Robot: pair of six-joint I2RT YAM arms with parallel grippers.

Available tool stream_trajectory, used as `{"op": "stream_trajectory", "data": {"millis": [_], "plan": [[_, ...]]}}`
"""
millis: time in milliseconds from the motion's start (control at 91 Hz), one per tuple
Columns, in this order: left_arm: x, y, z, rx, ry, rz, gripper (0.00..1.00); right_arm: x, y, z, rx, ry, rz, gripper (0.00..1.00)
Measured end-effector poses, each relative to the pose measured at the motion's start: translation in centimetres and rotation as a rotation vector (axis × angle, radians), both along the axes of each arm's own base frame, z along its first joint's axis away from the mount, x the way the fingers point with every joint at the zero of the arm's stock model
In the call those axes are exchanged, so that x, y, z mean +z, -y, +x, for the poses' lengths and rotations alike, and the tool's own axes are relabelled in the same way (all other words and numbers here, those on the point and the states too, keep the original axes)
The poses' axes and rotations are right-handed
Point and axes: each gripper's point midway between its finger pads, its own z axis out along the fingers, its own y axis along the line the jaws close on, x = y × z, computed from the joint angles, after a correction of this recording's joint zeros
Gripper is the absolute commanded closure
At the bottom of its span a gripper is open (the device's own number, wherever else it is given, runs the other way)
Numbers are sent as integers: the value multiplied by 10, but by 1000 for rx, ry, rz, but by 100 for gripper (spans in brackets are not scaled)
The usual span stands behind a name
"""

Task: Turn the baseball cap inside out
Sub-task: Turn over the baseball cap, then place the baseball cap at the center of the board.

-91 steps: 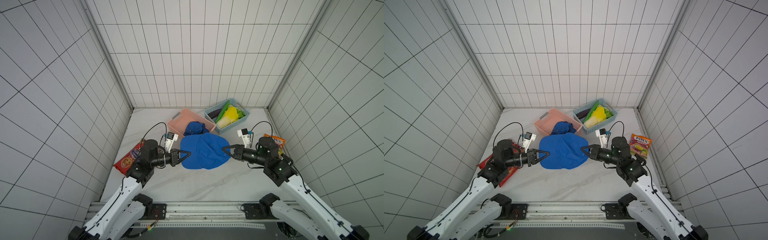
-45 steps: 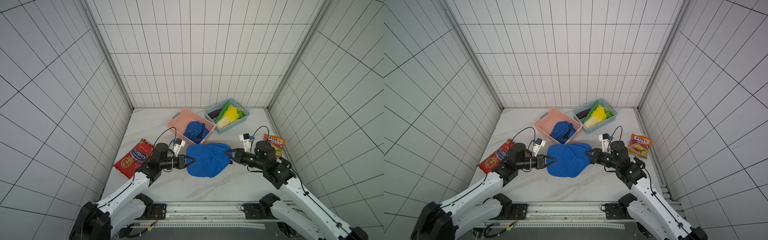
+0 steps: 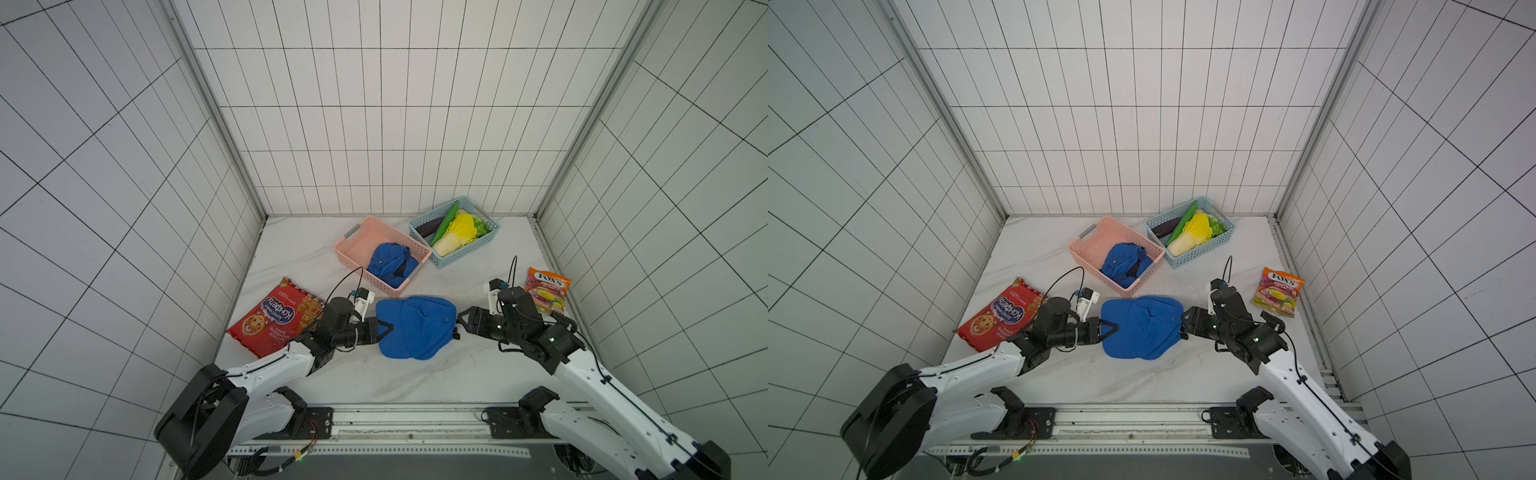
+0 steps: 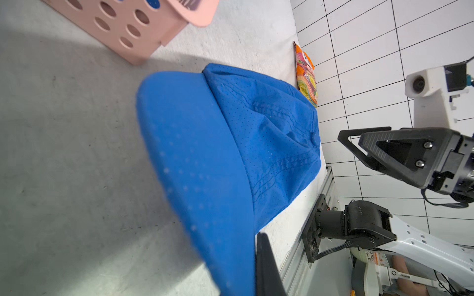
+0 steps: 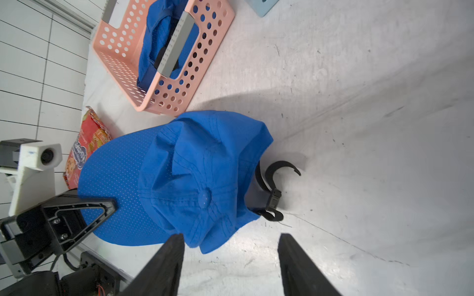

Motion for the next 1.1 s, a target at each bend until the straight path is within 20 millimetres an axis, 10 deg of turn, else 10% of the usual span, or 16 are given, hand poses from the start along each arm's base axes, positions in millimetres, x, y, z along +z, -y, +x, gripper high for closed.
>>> {"op": "stream_trajectory", "data": {"millis": [1099], "plan": [[4, -13, 0, 66, 22, -27, 100, -45, -84, 34, 196, -56, -189, 52]]}}
